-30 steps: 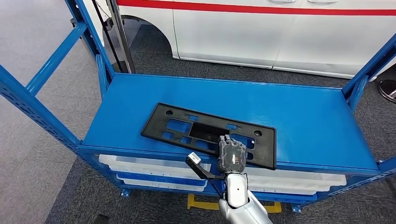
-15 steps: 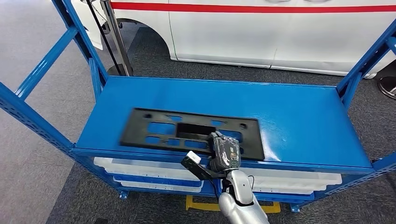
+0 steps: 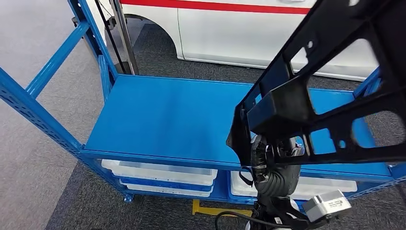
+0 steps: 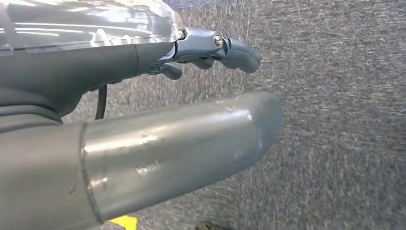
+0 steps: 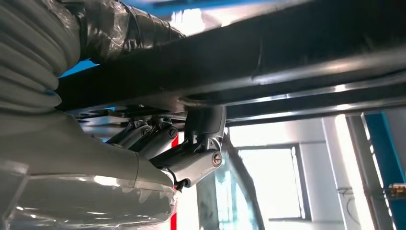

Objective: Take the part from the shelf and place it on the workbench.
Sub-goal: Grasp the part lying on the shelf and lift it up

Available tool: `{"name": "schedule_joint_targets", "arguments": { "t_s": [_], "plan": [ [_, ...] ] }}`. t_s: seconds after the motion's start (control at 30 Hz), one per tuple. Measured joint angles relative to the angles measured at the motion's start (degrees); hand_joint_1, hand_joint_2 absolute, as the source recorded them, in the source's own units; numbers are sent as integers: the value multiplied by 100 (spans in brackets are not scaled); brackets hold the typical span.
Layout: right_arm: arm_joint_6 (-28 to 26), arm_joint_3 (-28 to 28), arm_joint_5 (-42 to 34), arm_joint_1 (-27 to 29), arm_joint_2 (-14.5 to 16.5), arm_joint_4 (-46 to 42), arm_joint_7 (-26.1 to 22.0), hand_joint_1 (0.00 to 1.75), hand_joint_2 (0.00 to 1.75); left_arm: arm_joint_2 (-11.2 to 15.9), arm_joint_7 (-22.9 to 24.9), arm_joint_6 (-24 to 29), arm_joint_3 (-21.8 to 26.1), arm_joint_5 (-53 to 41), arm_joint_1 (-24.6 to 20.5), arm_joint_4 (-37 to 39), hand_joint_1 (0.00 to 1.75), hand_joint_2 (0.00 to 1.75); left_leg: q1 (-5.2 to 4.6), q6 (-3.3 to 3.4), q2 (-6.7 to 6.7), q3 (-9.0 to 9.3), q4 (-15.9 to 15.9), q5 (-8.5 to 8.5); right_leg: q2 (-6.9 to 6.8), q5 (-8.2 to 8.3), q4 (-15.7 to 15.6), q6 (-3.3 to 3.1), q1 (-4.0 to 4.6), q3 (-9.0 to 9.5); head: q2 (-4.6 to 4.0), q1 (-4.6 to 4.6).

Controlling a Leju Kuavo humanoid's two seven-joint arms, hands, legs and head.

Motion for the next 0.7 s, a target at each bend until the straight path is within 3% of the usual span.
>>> {"name": "schedule_joint_targets", "arguments": {
  "t_s": [0.07, 0.2, 0.27, 0.33, 0.37, 0.4, 0.43, 0.47, 0.53, 0.57, 0.7],
  "plan": [
    [-7, 4, 21, 36, -9, -97, -1, 175, 175, -26, 0, -9, 13, -7, -10, 0, 0, 0, -12, -41, -11, -1, 3, -11, 4, 114, -451, -44, 29, 202, 0, -1],
    [-14, 5, 44, 110, -18, -219, 2, 175, 175, -47, 3, -11, 19, -53, -16, 0, 0, 0, -9, -166, -3, -21, 55, -83, 8, 137, -569, -119, 8, 234, 0, -2],
    [-22, 4, 19, 138, -18, -251, 27, 175, 175, -56, 12, -5, 22, -39, -22, 0, 0, 0, 1, -206, 2, -216, 496, -365, -9, 161, -621, -176, -19, 263, 0, -3],
    [-3, -1, -89, 196, -18, -260, 81, 175, 175, -62, 39, 1, 32, -30, -19, 0, 0, 0, 6, -238, 4, -563, 1224, -700, -17, 153, -610, -207, -9, 255, 0, -4],
    [16, -4, -153, 238, -18, -259, 109, 175, 175, -62, 61, 7, 43, -32, -15, 0, 0, 0, 8, -249, 4, -686, 1467, -755, -17, 146, -600, -213, -3, 251, 0, -5],
    [36, -9, -203, 276, -18, -259, 131, 175, 175, -62, 76, 12, 56, -35, -13, 0, 0, 0, 8, -251, 5, -716, 1512, -700, -15, 137, -588, -216, 1, 251, 0, -5],
    [46, -14, -235, 305, -18, -259, 144, 175, 175, -62, 88, 16, 70, -36, -12, 0, 0, 0, 8, -243, 5, -638, 1330, -538, -10, 127, -577, -213, 4, 257, 0, -5],
    [49, -19, -249, 323, -18, -260, 149, 175, 175, -62, 95, 19, 84, -36, -15, 0, 0, 0, 7, -225, 6, -465, 961, -311, -5, 113, -567, -204, 6, 268, 0, -5],
    [52, -26, -266, 338, -18, -261, 151, 175, 175, -61, 98, 24, 105, -36, -24, 0, 0, 0, -17, -168, 7, -115, 248, -36, 2, 87, -542, -171, 24, 278, 0, -5],
    [55, -28, -271, 345, -18, -261, 153, 175, 175, -61, 99, 27, 112, -36, -28, 0, 0, 0, -33, -142, 6, -25, 54, 8, 2, 81, -532, -149, 31, 272, 0, -4],
    [75, -33, -274, 369, -19, -275, 156, 175, 175, -72, 101, 31, 123, -39, -26, 0, 0, 0, -17, -43, 11, 12, -81, 47, 4, 43, -489, -37, 34, 247, 0, -3]
  ]
}}
